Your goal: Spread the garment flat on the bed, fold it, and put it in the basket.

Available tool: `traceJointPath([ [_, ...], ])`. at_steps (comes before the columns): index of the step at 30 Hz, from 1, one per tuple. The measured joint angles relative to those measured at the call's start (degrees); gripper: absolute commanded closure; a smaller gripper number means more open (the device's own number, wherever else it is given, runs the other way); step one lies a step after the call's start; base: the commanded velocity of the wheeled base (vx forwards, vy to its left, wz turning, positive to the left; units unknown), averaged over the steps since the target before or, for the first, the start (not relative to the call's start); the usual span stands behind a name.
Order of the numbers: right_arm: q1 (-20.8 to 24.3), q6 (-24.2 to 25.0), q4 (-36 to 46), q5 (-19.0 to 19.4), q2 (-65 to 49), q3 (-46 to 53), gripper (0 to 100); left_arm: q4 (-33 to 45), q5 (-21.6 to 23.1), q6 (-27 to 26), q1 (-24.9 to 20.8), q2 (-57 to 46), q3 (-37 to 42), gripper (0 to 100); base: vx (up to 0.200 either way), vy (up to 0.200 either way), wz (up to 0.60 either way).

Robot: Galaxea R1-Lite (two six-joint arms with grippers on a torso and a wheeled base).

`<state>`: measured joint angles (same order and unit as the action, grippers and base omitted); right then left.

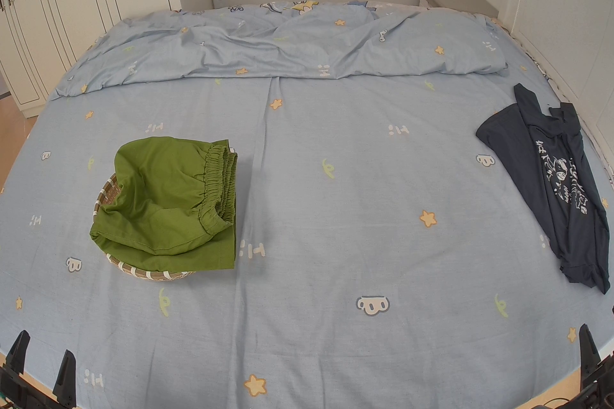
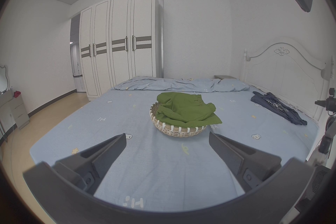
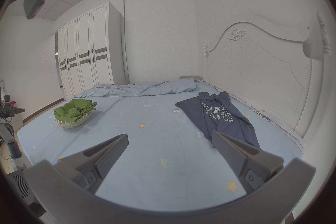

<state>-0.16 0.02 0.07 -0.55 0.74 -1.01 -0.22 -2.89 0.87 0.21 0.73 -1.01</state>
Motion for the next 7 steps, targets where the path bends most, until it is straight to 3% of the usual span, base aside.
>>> traceJointPath([
  [7,0.00,-0.02,-0.07,-0.07,0.00,0.00,0,-0.02,0.02,0.00,-0.05,0.01,0.00,0,0.000,0.000,0.00],
])
